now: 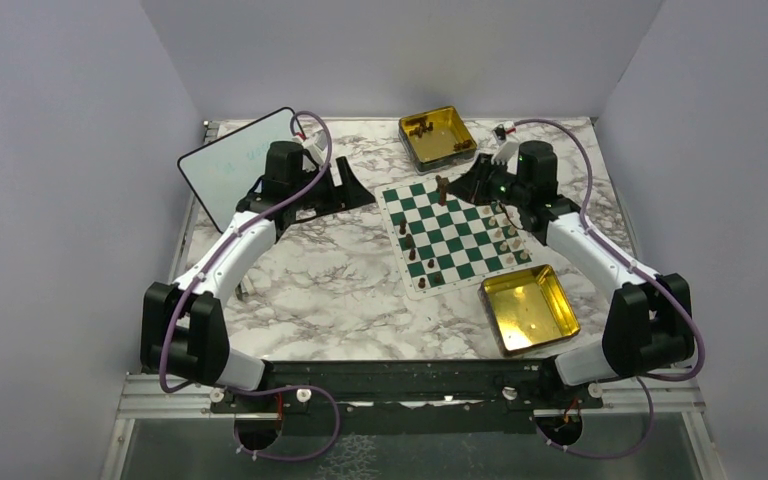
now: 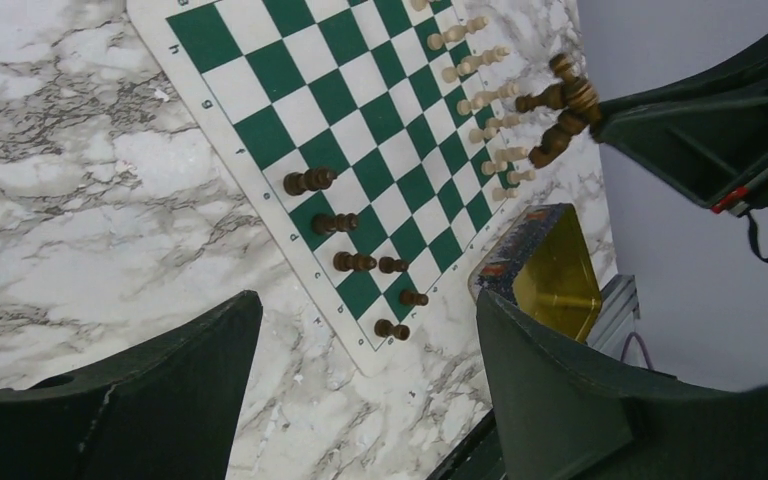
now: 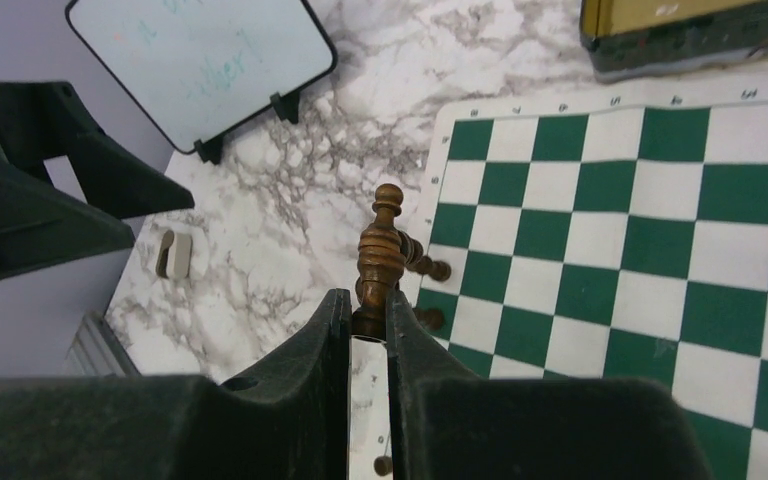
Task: Set up the chess pieces on the board
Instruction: Pick up the chess piece from the storage box.
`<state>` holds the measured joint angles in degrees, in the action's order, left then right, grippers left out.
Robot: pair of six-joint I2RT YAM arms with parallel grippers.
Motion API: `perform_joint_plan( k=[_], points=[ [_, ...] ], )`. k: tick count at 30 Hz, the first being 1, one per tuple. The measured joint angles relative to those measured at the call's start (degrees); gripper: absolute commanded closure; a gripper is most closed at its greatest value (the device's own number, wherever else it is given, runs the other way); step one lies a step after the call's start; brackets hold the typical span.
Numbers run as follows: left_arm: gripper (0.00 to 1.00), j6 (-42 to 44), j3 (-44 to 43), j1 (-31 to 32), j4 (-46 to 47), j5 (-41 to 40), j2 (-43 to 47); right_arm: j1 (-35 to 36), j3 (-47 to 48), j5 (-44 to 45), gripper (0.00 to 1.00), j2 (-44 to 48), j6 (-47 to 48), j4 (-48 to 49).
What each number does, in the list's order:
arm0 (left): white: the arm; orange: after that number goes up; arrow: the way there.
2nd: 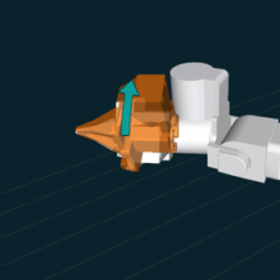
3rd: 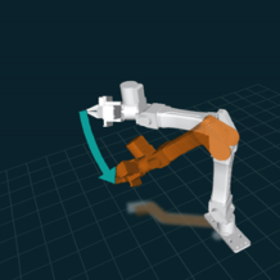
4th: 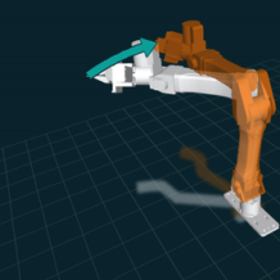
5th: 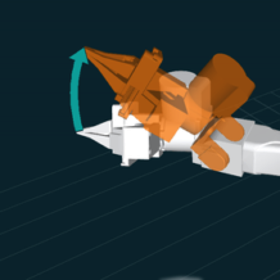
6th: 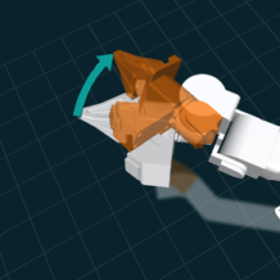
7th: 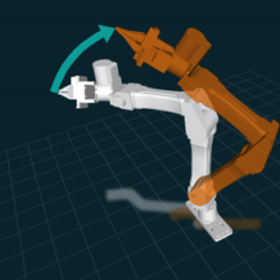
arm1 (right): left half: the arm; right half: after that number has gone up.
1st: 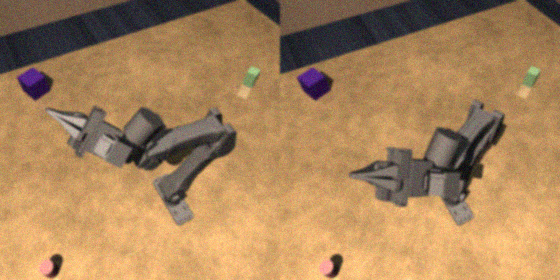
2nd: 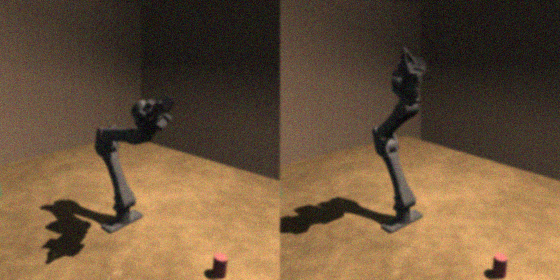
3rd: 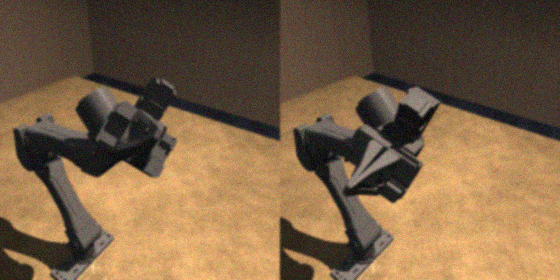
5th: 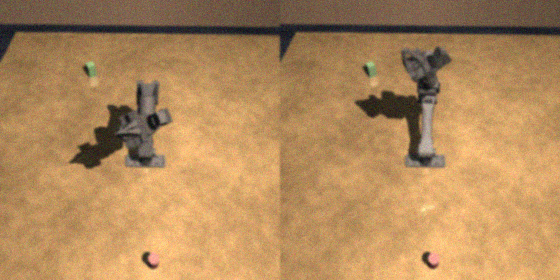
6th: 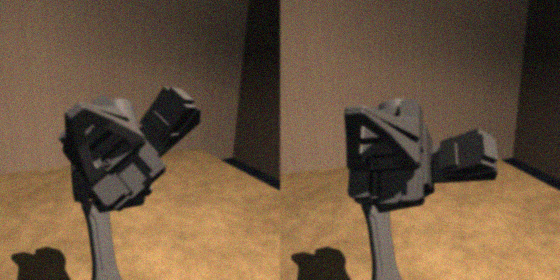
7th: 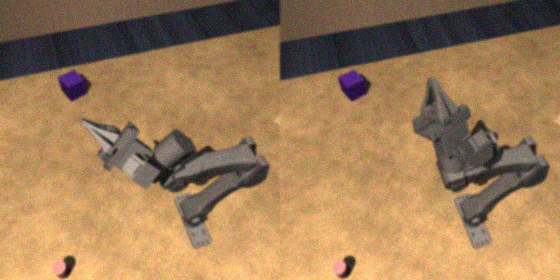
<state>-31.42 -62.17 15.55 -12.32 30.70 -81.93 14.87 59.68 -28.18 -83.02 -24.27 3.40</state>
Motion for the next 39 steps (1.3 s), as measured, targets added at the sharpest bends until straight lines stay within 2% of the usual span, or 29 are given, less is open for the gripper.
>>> perform_joint_plan(
  k=[9,16,22,33,39],
  points=[
    [0.23,-3.67,-0.57,2.1,6.14,2.03,-0.72,0.0,-5.57,-4.59,0.99,1.64,-1.27,0.11],
    [0.27,-9.4,-7.1,2.6,7.69,5.03,-6.21,0.0,-9.88,-6.23,0.99,4.39,2.45,4.5],
    [0.31,-10.71,-10.71,5.22,8.22,6.34,-10.54,0.0,-11.34,-6.23,0.99,4.44,5.03,6.95],
    [0.37,-13.9,-6.95,6.67,20.59,12.46,-12.87,0.0,-13.75,-7.65,0.99,8.07,0.17,11.93],
    [0.37,-18.08,-7.39,7.26,21.86,13.62,-13.84,0.0,-15.15,-9.11,0.99,9.01,1.46,14.21]
  ],
)
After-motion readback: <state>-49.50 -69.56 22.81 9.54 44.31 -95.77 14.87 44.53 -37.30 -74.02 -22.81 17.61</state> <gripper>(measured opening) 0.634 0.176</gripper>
